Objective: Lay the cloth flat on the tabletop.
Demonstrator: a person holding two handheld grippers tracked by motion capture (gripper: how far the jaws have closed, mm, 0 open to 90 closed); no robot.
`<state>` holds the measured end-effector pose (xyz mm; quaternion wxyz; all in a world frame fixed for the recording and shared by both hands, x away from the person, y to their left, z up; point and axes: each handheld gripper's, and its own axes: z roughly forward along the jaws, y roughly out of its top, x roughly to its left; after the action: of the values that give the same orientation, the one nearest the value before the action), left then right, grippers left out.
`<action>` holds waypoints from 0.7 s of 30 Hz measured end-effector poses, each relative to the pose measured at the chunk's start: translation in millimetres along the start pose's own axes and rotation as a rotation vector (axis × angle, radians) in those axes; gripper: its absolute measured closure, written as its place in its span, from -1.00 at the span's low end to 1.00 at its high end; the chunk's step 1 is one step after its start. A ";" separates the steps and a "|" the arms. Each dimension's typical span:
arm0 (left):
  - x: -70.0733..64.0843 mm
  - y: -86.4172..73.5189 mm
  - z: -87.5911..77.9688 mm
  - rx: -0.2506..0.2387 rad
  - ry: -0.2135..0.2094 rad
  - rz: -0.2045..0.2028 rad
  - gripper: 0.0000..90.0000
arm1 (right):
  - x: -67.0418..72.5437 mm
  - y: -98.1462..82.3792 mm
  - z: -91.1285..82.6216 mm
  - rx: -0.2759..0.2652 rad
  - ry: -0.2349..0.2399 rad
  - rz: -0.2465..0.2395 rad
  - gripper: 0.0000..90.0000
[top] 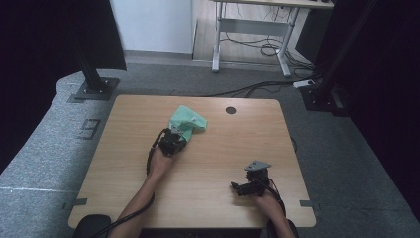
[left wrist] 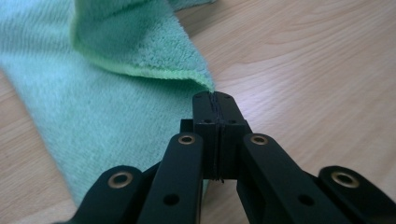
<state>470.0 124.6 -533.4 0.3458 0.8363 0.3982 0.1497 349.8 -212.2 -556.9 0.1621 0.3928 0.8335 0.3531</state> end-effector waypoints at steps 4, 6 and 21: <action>-6.0 3.7 -8.2 -0.016 -0.015 0.014 0.97 | 0.0 0.0 0.0 0.000 0.000 0.000 -1.00; -10.8 7.5 -21.1 -0.038 -0.026 0.026 0.98 | 0.0 0.0 0.0 0.000 0.000 0.000 -1.00; -16.6 51.2 -133.7 -0.327 -0.117 0.027 0.98 | -0.1 0.0 0.1 -0.001 0.000 -0.002 -1.00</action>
<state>417.9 150.4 -401.6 0.4978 0.7814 0.3365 0.1685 349.9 -212.3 -557.0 0.1625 0.3920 0.8337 0.3533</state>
